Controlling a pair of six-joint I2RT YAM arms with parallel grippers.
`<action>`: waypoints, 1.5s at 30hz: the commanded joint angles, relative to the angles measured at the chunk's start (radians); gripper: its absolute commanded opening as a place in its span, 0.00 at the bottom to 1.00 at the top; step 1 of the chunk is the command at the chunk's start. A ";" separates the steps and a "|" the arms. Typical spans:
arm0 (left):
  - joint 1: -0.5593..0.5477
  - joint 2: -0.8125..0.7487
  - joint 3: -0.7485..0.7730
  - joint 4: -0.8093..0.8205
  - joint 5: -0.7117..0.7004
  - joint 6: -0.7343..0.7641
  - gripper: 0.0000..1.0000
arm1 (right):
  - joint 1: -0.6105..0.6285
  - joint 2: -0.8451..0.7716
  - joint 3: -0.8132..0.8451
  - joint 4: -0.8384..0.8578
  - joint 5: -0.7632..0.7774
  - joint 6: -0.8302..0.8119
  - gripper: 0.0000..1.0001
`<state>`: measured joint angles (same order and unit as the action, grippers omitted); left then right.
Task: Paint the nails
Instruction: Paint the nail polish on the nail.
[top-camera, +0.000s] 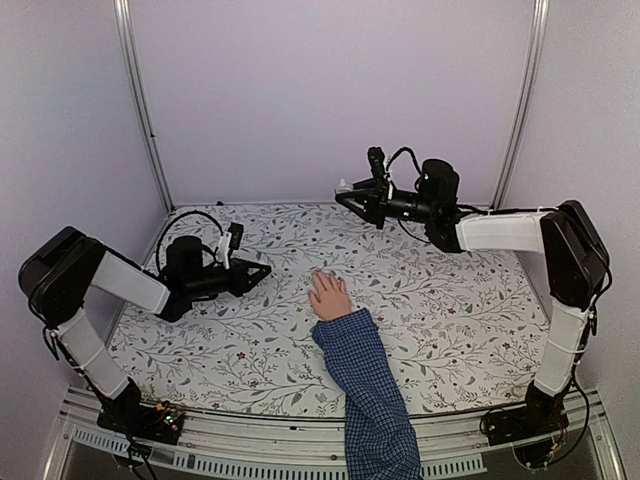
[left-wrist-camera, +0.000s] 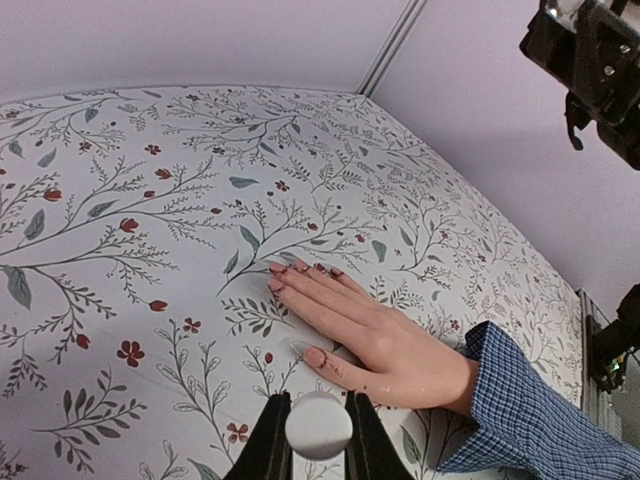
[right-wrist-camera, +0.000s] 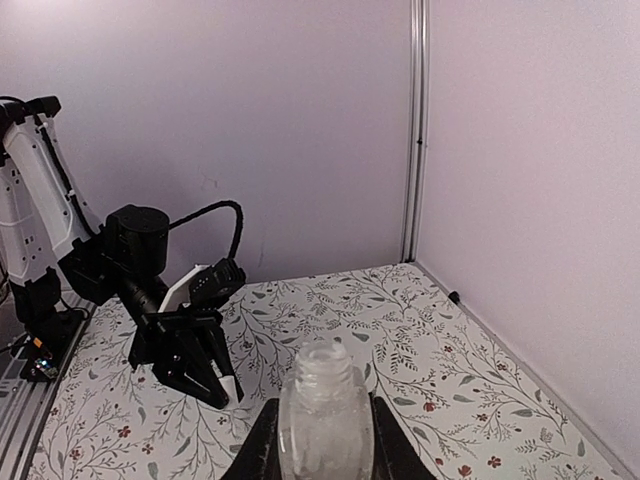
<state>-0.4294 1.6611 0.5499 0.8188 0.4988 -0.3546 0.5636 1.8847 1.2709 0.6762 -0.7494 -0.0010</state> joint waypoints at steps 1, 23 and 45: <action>0.019 0.059 0.024 0.123 0.079 -0.009 0.00 | -0.035 0.089 0.081 0.063 -0.044 -0.005 0.00; -0.002 0.398 0.144 0.360 0.167 -0.067 0.00 | -0.042 0.234 0.077 0.174 -0.038 0.071 0.00; -0.043 0.432 0.211 0.275 0.203 0.003 0.00 | -0.042 0.231 0.067 0.159 -0.032 0.035 0.00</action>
<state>-0.4580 2.0968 0.7380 1.1332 0.7044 -0.3923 0.5217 2.1052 1.3396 0.8299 -0.7948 0.0479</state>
